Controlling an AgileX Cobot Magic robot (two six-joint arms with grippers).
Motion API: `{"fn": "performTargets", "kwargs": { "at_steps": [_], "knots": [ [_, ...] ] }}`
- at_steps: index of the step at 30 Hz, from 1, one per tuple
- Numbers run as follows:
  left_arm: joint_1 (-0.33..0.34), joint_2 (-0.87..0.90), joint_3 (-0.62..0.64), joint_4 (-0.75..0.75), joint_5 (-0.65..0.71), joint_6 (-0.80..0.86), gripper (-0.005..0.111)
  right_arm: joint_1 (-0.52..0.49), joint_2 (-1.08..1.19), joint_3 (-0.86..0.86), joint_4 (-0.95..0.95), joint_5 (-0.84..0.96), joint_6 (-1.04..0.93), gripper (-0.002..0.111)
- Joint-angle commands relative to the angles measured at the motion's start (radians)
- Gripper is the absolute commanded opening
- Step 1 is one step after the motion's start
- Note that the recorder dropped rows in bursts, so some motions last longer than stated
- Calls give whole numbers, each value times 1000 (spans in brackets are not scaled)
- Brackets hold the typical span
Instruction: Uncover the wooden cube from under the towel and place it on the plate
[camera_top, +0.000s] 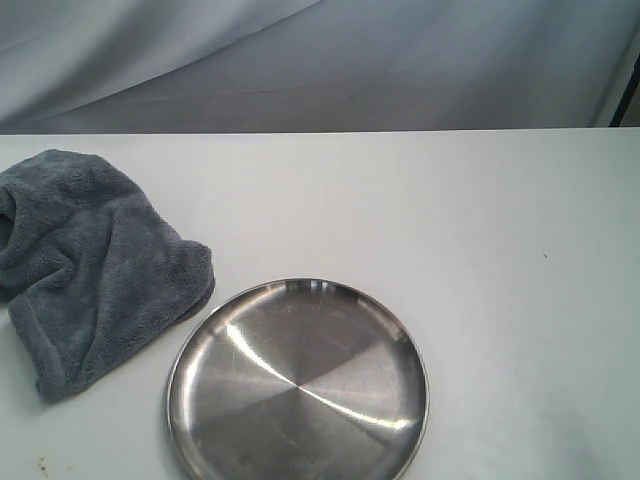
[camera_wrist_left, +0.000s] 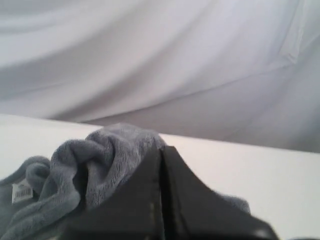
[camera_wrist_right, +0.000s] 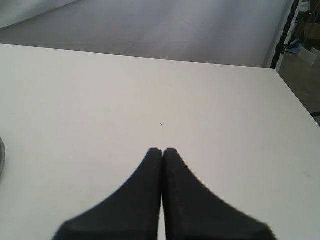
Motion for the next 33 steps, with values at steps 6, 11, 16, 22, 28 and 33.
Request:
{"fn": "performTargets", "kwargs": {
  "at_steps": [6,11,16,22,28,33],
  "knots": [
    [-2,-4,5,-129,-252,-95,0,-8,-6,4,5,-2,-4,0],
    [-2,-4,5,-127,-332,-95,0,-8,-6,4,5,-2,-4,0],
    [-2,-4,5,-127,-356,-95,0,-8,-6,4,5,-2,-4,0],
    [-2,-4,5,-127,-328,-89,0,-8,-6,4,5,-2,-4,0],
    [-2,-4,5,-119,-318,-88,0,-8,-6,4,5,-2,-4,0],
    [-2,-4,5,-119,-278,-31,0,-8,-6,4,5,-2,-4,0]
  ]
}}
